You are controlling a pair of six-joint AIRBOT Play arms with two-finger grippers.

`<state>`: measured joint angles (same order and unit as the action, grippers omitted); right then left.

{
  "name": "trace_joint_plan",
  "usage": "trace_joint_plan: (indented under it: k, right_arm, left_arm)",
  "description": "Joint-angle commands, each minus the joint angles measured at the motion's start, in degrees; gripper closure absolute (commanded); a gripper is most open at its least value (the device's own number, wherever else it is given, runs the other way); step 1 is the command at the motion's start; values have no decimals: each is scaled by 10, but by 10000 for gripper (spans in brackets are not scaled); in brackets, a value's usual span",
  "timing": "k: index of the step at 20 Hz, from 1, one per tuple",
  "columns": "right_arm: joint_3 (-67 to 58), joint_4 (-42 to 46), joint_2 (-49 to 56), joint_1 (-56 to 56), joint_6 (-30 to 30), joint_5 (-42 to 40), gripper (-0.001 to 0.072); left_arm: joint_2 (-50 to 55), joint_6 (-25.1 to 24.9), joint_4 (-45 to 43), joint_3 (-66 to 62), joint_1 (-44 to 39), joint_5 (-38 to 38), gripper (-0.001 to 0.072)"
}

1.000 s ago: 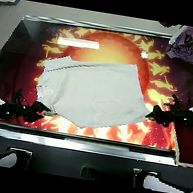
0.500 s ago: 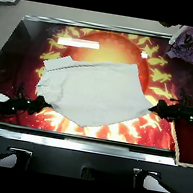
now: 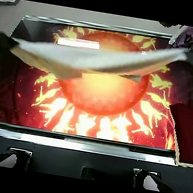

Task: Fold the clothes and pants, and hang the long-sleeved shirts on hangers.

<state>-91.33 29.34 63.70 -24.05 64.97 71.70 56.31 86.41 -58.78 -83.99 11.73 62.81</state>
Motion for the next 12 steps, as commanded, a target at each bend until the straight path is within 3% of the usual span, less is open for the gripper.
trace_joint_plan:
  k: [1, 7, 10, 12]
  right_arm:
    - [-168, 77, -72, -1, 52, -19, 680]
    - [-220, 272, -222, -1, 114, -104, 680]
    - [-220, 284, -225, -1, 125, -109, 680]
    - [-220, 283, -193, -1, 156, -61, 680]
  left_arm:
    - [-60, 56, -122, -182, 0, 52, 693]
    - [-222, 173, -294, -211, 0, 68, 693]
    - [-240, 197, -334, -210, 0, 70, 694]
    - [-214, 194, -323, -203, 0, 89, 694]
